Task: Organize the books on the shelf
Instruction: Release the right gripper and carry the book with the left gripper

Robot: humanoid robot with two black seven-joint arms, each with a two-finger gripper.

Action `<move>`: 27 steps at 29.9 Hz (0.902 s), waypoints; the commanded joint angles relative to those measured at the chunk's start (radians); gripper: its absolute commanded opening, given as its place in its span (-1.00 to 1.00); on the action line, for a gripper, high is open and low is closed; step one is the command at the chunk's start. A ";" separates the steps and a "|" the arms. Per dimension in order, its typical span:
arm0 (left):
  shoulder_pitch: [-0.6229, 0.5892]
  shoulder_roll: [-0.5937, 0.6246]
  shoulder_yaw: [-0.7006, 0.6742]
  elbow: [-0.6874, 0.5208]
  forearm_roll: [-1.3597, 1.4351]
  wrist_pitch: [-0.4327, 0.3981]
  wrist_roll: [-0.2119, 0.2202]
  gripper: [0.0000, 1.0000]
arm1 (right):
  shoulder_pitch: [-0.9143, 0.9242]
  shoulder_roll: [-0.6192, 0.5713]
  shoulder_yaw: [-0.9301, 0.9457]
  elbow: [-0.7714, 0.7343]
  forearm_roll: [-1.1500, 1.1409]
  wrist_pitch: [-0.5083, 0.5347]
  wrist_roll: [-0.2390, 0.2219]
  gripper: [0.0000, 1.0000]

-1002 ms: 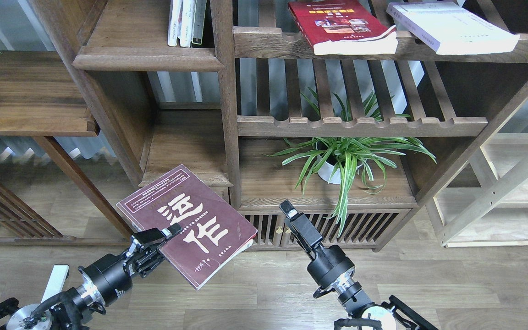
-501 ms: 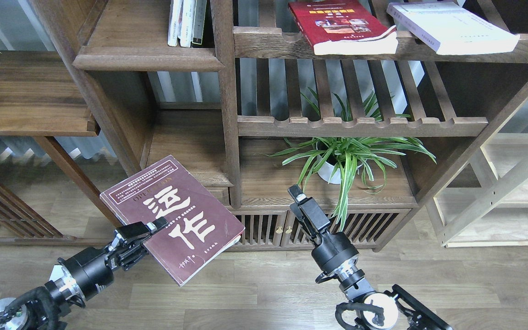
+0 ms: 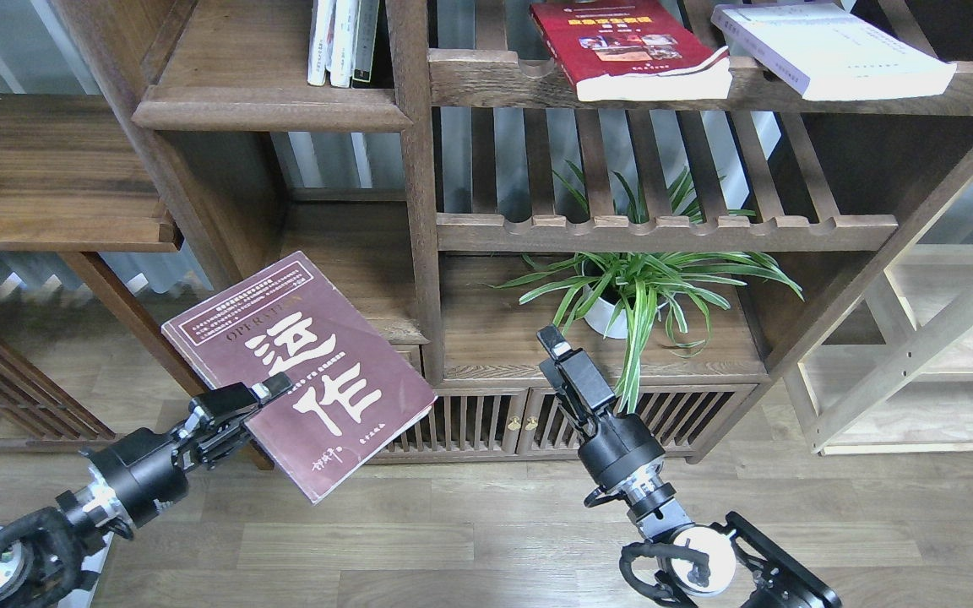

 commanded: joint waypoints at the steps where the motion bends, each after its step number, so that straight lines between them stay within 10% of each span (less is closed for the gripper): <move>1: -0.004 0.007 -0.024 0.008 0.038 0.000 0.004 -0.95 | 0.002 0.000 -0.006 -0.001 0.000 0.000 0.000 0.97; 27: 0.165 -0.013 -0.480 -0.239 0.540 0.000 0.042 -0.96 | 0.000 0.000 0.000 -0.020 0.003 0.000 0.003 0.98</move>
